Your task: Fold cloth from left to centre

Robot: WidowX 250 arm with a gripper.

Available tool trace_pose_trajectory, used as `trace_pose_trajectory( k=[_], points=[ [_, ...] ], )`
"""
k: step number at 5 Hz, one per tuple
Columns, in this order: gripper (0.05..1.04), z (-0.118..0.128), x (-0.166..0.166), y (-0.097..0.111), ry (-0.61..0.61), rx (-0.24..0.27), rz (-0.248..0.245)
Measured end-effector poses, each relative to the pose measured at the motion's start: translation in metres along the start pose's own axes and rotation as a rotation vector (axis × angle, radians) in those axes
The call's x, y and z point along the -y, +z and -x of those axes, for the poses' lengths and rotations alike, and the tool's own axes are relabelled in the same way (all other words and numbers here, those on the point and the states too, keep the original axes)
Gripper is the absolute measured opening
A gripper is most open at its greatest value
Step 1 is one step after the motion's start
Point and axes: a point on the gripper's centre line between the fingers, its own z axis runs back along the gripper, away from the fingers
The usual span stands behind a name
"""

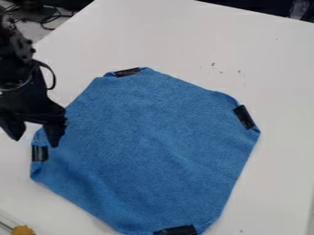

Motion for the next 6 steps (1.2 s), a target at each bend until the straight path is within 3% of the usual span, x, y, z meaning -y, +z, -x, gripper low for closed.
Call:
trace_pose_trajectory(
  k=[1,3,6],
  points=[
    [0.999,0.006,-0.01,-0.01,0.036,0.007,-0.033],
    [0.999,0.008,-0.013,-0.025,0.054,-0.022,-0.052],
    [0.964,0.003,-0.02,-0.041,0.061,-0.019,-0.049]
  ],
)
